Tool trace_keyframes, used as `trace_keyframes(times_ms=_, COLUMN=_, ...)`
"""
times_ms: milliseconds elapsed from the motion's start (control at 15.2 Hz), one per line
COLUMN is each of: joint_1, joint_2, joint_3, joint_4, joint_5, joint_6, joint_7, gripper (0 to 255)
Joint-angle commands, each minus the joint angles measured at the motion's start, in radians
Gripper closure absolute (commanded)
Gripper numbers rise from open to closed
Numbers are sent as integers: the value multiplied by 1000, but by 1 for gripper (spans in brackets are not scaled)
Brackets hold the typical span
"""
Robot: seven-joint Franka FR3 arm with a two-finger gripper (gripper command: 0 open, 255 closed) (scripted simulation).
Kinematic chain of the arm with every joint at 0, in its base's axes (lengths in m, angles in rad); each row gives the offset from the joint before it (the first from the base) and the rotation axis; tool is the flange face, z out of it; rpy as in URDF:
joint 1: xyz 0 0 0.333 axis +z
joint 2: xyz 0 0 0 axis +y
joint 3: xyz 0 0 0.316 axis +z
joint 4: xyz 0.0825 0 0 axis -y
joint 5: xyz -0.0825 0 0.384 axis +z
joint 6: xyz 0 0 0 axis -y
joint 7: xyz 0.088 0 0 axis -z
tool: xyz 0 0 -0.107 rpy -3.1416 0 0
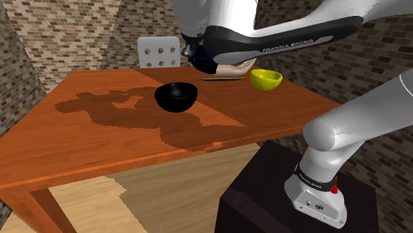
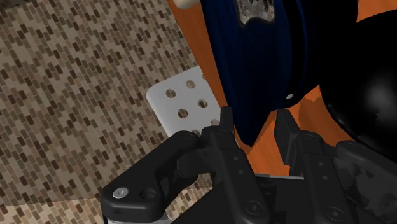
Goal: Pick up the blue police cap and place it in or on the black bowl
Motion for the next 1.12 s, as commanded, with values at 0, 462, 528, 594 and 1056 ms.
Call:
trace_keyframes(times_ms=0, joint_1=-70, joint_2=78, joint_3=105, joint_4=100, joint_5=-31, joint_6=-56, joint_7=35, gripper=255)
trace_keyframes(times_ms=462, joint_1=-734, joint_2=245, joint_3=872, joint_4=470, joint_5=-125, joint_6=-245, joint_7=93, gripper=255)
trace_keyframes(times_ms=528, joint_1=-802, joint_2=180, joint_3=902, joint_4=517, joint_5=-60, joint_6=-229, joint_7=57, gripper=255)
trace_keyframes(times_ms=594, joint_1=-786, joint_2=165, joint_3=877, joint_4=502, joint_5=-44, joint_6=-213, joint_7=57, gripper=255)
trace_keyframes(times_ms=1056, joint_1=-768, joint_2=160, joint_3=875, joint_4=415, joint_5=-54, joint_6=-158, joint_7=121, gripper=255)
